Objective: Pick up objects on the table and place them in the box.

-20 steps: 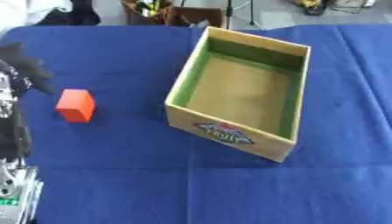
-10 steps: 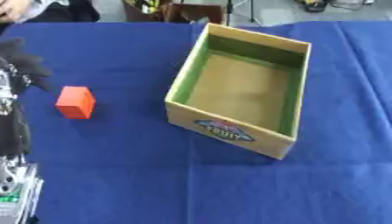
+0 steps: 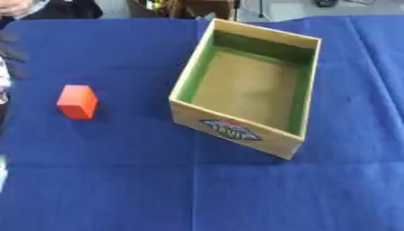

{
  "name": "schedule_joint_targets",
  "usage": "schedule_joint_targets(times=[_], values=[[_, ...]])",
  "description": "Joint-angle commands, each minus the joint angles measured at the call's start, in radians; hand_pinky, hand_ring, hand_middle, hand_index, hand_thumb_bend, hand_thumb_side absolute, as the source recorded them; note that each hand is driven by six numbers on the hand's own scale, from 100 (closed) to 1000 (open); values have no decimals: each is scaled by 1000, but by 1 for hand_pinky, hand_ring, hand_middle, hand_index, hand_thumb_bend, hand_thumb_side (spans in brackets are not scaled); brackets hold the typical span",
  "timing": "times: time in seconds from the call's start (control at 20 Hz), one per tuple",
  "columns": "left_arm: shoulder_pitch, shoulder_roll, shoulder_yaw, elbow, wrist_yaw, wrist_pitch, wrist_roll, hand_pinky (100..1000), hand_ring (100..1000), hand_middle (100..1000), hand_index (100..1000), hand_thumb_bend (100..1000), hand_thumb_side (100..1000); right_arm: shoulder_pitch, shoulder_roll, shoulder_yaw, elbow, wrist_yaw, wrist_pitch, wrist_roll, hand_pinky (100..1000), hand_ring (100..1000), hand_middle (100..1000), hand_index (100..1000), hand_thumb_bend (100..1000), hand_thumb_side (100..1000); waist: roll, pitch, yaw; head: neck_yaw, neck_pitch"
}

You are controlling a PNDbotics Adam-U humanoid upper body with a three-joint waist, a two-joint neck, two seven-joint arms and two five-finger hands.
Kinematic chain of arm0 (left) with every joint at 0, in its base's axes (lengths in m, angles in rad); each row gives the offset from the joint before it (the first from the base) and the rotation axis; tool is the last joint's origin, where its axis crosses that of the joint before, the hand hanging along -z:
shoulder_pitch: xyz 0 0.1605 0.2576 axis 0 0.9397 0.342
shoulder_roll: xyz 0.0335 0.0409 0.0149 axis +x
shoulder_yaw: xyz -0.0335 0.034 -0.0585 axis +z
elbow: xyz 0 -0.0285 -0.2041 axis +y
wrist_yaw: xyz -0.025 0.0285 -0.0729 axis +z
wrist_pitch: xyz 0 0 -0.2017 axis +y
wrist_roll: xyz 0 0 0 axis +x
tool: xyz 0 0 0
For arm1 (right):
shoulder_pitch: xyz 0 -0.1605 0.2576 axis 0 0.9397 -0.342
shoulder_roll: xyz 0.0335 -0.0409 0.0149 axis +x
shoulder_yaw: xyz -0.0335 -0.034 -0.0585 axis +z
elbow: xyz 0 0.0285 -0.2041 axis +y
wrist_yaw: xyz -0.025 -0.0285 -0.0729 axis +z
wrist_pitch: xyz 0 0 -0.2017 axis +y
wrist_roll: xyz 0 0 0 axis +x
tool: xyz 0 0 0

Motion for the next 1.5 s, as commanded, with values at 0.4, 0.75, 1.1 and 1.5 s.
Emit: schedule_joint_targets(times=[0.4, 0.75, 1.1, 1.5], values=[[-28, 267, 20, -19, -141, 52, -274, 540, 682, 738, 910, 111, 848, -1, -30, -3, -15, 5, -1, 6, 724, 660, 612, 797, 100, 601, -1, -27, -1, -10, 6], [-22, 347, -57, 60, -190, 3, -329, 749, 827, 834, 965, 396, 936, -2, -45, 10, -15, 6, -5, 19, 725, 661, 613, 797, 100, 602, 14, -25, -15, -5, -3], [-124, 511, -198, 230, -294, -80, -434, 823, 881, 896, 1000, 655, 938, 0, -38, 14, -15, 2, -6, 28, 726, 662, 612, 797, 100, 602, 7, -26, -18, 2, -5], [-240, 501, -254, 416, -417, -198, -557, 858, 912, 954, 1000, 728, 836, 3, -36, 17, -15, 0, -5, 35, 727, 662, 611, 795, 100, 600, 9, -26, -23, 8, -1]])
